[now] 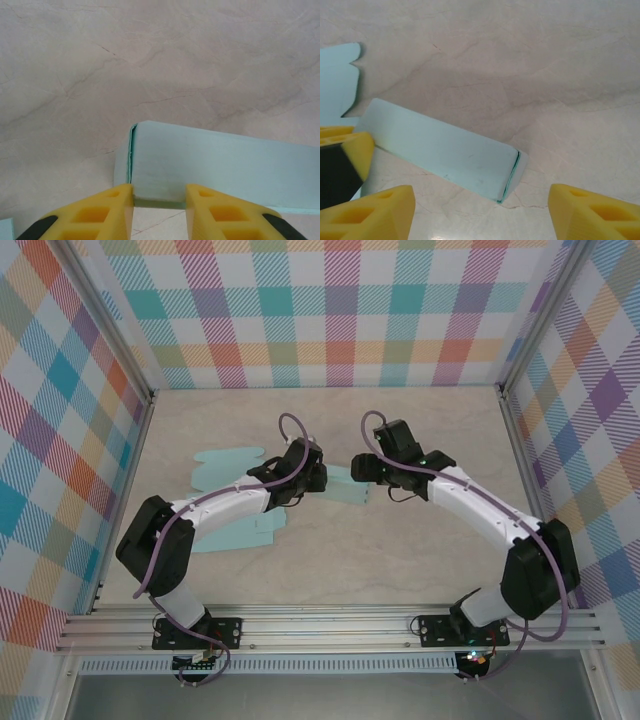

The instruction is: Fold the paper box

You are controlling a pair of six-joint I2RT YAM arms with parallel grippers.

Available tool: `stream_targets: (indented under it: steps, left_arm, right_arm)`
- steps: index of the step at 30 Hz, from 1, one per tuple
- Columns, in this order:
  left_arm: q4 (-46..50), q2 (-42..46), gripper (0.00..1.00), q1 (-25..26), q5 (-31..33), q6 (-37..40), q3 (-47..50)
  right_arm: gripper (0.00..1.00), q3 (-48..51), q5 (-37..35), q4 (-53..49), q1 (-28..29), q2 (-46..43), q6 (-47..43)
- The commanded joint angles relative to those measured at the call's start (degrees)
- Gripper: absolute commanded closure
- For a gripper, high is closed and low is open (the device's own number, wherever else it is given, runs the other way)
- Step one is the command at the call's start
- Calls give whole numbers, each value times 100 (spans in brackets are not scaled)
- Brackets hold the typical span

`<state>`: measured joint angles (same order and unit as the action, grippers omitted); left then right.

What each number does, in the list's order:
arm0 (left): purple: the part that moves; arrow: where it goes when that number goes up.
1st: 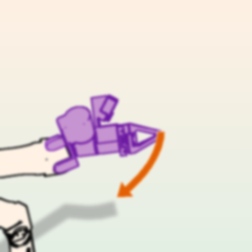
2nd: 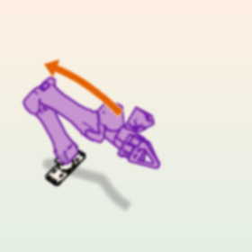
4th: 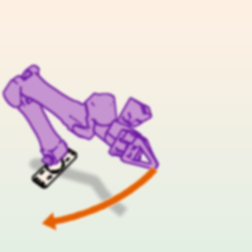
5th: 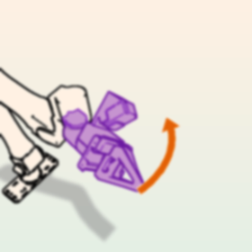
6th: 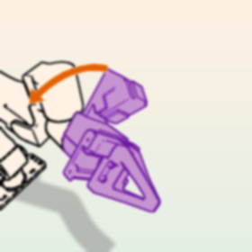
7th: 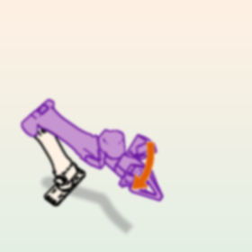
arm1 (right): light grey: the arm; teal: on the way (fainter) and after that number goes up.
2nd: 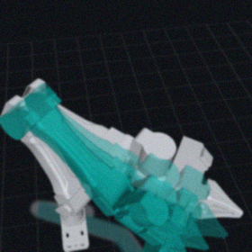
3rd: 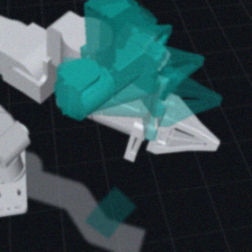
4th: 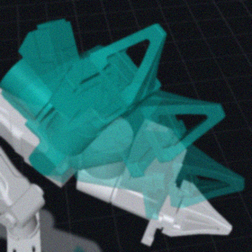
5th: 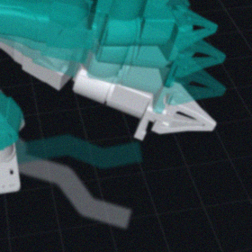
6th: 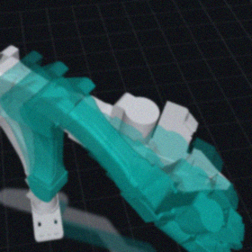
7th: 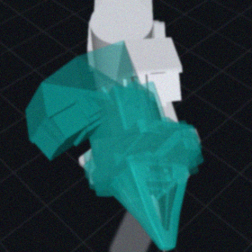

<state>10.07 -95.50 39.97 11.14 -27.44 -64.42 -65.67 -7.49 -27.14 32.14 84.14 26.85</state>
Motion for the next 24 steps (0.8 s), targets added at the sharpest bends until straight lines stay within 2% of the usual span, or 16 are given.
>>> stream_targets:
  steps: [1,7,13,18,21,24]
  left_arm:
    - [445,-179,69,-41,-80,-66,290]
    - [447,-170,69,-42,-52,-67,308]
    - [494,-183,70,-41,48,-55,308]
    - [509,-242,71,-44,91,-89,334]
    - [508,-276,73,-41,115,-124,349]
    - [509,-289,74,-41,152,-149,365]
  right_arm:
    - [28,-175,42,-152,-82,348,230]
    - [31,57,305,-44,-297,576,303]
    - [39,585,810,319,-582,575,432]
    - [50,984,1101,595,-734,552,514]
    - [62,1129,1175,694,-779,551,505]
    - [70,1231,1249,790,-814,551,505]
